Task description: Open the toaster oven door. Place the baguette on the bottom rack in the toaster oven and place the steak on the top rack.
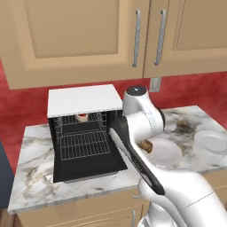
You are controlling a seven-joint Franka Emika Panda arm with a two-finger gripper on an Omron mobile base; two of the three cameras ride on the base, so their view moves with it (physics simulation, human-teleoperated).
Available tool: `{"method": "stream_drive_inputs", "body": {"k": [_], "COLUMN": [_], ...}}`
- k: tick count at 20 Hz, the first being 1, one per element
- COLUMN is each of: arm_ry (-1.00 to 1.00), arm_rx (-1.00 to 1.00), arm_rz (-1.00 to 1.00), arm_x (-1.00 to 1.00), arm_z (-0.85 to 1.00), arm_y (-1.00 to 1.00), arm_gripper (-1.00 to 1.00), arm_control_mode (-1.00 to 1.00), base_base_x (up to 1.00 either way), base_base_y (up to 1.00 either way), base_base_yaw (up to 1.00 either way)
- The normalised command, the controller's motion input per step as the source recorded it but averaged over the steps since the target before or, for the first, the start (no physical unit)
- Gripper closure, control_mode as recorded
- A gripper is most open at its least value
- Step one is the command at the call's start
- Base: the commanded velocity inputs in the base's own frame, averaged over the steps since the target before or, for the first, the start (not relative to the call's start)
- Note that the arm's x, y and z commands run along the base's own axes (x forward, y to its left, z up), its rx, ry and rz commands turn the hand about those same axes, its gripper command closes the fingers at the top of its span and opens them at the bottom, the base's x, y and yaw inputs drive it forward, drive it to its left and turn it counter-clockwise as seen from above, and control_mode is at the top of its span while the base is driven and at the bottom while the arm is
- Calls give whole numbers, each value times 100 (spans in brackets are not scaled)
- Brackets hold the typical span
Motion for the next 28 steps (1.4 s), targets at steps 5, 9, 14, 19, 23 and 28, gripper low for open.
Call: {"method": "stream_drive_inputs", "body": {"k": [5, 9, 14, 19, 23, 28], "arm_ry": [-10, -2, -1, -1, 6, 3], "arm_rx": [-23, -18, -11, -4, -9, -8], "arm_rz": [38, 36, 18, 1, 0, 0], "arm_x": [30, 65, 83, 64, 49, 41], "arm_z": [-16, -55, -52, -4, -20, -44], "arm_y": [100, 100, 80, 28, 2, 3], "arm_gripper": [100, 100, 100, 100, 100, 100], "arm_control_mode": [-100, -100, -100, -100, -100, -100], "base_base_x": [0, 0, 0, 0, 0, 0], "base_base_y": [0, 0, 0, 0, 0, 0], "base_base_yaw": [0, 0, 0, 0, 0, 0]}}
